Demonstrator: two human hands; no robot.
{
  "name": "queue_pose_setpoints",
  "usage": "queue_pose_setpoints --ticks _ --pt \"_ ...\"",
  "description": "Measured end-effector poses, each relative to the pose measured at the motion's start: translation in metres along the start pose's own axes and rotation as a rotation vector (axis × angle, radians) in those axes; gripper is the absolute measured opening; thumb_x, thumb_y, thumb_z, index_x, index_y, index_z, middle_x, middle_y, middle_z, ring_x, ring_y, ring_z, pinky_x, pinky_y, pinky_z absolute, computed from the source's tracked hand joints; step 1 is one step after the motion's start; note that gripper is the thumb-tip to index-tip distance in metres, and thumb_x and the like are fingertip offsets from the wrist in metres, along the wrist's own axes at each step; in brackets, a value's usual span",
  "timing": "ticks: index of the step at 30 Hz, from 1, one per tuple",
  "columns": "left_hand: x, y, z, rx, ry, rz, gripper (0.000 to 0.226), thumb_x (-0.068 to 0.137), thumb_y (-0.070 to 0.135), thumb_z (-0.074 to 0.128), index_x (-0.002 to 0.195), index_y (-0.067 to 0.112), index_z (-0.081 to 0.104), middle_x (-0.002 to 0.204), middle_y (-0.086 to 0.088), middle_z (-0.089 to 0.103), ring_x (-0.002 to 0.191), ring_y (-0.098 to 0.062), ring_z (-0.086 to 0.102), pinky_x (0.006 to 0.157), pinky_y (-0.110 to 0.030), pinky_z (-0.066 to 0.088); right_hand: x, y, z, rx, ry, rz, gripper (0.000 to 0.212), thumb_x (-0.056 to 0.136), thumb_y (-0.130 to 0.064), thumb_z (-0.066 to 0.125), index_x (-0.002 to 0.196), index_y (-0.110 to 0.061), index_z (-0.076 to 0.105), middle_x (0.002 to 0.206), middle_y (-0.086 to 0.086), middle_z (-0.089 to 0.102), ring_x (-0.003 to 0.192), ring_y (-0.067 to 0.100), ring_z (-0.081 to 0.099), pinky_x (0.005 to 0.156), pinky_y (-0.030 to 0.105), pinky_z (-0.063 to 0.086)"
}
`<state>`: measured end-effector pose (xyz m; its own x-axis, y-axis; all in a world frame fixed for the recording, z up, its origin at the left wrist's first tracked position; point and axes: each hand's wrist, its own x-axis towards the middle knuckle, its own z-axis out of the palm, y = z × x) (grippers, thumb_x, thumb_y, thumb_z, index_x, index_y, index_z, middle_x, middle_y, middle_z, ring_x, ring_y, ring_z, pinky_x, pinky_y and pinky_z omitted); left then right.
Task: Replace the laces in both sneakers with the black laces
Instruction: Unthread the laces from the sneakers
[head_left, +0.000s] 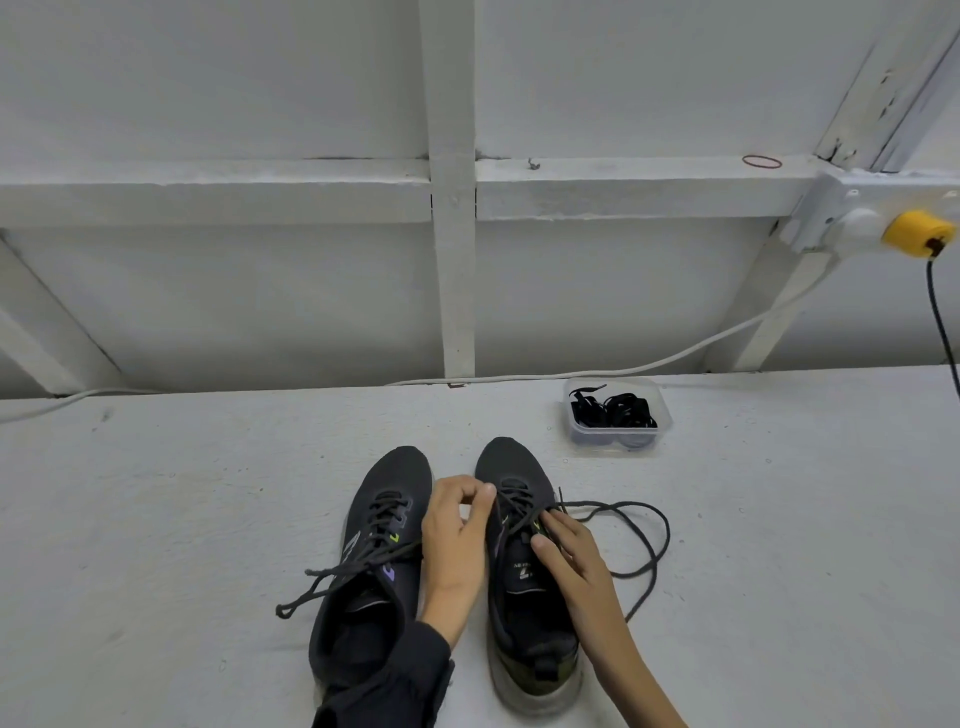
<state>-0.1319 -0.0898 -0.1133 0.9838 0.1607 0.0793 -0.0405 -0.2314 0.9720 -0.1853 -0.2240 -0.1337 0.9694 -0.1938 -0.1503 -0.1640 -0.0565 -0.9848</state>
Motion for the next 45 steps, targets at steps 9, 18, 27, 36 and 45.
queue_pose_setpoints --ticks 9,18,27,36,45 --pt "-0.023 -0.011 -0.002 -0.021 -0.121 -0.063 0.010 0.088 0.021 0.069 0.078 0.020 0.068 0.087 0.003 0.065 0.085 -0.004 0.060 0.076 -0.016 0.045 0.001 0.002 0.003 0.029 0.039 -0.010 0.037 0.092 -0.023 0.064 0.129 -0.023 0.060 0.131 -0.016 0.053 0.116 -0.018 0.047 0.087 -0.001 0.038" --pt "0.004 0.011 -0.006 -0.139 0.047 -0.064 0.011 0.093 0.021 0.063 0.084 0.015 0.067 0.092 0.005 0.065 0.086 -0.001 0.059 0.077 -0.013 0.045 0.000 0.003 0.001 0.060 0.020 0.012 0.041 0.092 -0.027 0.064 0.132 -0.024 0.058 0.135 -0.019 0.051 0.122 -0.015 0.045 0.087 -0.001 0.038" --pt "-0.022 -0.019 -0.002 -0.087 -0.064 -0.152 0.015 0.088 0.028 0.070 0.074 0.022 0.067 0.079 -0.002 0.068 0.075 -0.012 0.062 0.073 -0.028 0.047 0.001 0.000 0.003 0.041 0.040 0.006 0.038 0.092 -0.022 0.064 0.130 -0.021 0.060 0.134 -0.015 0.052 0.114 -0.023 0.045 0.084 -0.004 0.036" --pt "-0.010 0.006 -0.003 -0.270 0.099 -0.167 0.013 0.092 0.027 0.062 0.087 0.016 0.065 0.084 0.006 0.065 0.075 -0.001 0.058 0.076 -0.017 0.047 -0.005 -0.007 0.003 0.046 0.044 0.000 0.024 0.092 -0.022 0.064 0.109 -0.038 0.064 0.123 -0.025 0.053 0.111 -0.019 0.047 0.087 0.003 0.036" --pt "-0.014 -0.008 -0.001 -0.180 0.094 -0.123 0.013 0.091 0.013 0.064 0.078 0.012 0.064 0.080 -0.003 0.065 0.073 -0.008 0.057 0.072 -0.018 0.046 -0.003 -0.005 0.003 0.039 0.042 -0.001 0.027 0.092 -0.021 0.065 0.116 -0.030 0.063 0.124 -0.023 0.054 0.109 -0.022 0.048 0.086 0.001 0.037"
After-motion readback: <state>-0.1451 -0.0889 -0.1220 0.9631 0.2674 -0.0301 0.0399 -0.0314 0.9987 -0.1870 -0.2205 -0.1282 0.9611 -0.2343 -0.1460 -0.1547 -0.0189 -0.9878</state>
